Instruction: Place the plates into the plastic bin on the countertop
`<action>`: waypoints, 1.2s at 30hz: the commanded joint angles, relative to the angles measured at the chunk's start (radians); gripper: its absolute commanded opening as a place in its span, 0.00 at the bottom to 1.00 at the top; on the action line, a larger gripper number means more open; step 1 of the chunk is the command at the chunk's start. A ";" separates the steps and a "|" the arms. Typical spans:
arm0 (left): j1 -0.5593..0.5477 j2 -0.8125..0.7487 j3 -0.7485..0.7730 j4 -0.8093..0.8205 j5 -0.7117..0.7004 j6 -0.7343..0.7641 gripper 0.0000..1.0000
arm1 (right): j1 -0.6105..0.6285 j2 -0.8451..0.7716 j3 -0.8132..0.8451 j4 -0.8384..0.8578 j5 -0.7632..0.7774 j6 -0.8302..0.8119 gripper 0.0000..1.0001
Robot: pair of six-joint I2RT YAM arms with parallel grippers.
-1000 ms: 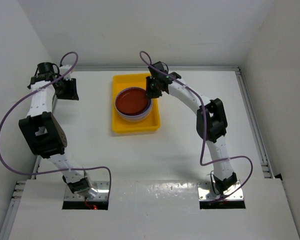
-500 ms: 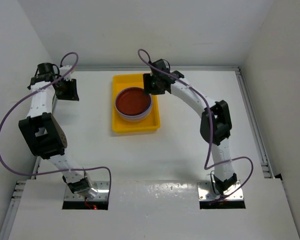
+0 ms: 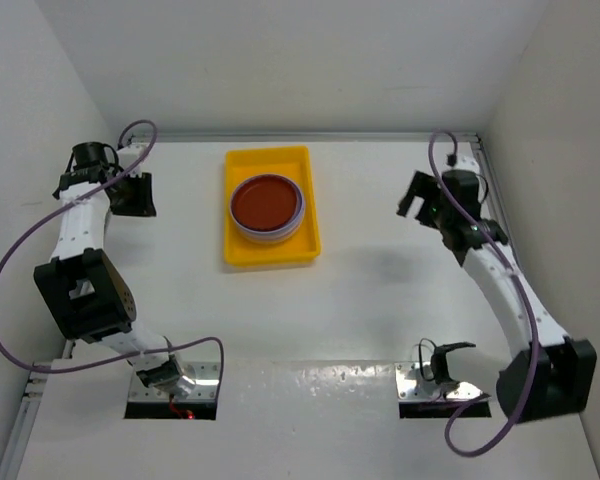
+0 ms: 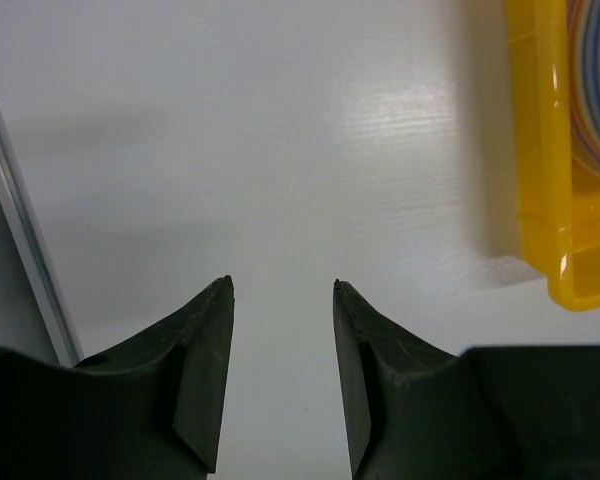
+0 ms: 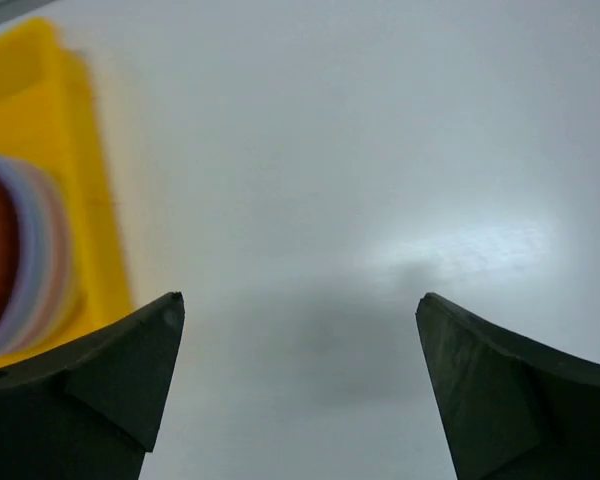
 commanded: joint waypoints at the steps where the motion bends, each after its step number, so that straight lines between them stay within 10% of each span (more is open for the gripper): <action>1: 0.038 -0.062 -0.084 0.034 -0.022 -0.002 0.47 | -0.072 -0.207 -0.229 0.000 0.138 0.033 0.99; 11: 0.058 -0.182 -0.297 0.075 -0.086 0.009 0.47 | -0.155 -0.587 -0.641 -0.037 0.214 0.230 0.99; 36: 0.058 -0.434 -0.595 0.170 -0.111 0.075 0.48 | -0.145 -0.581 -0.601 -0.140 0.185 0.273 0.99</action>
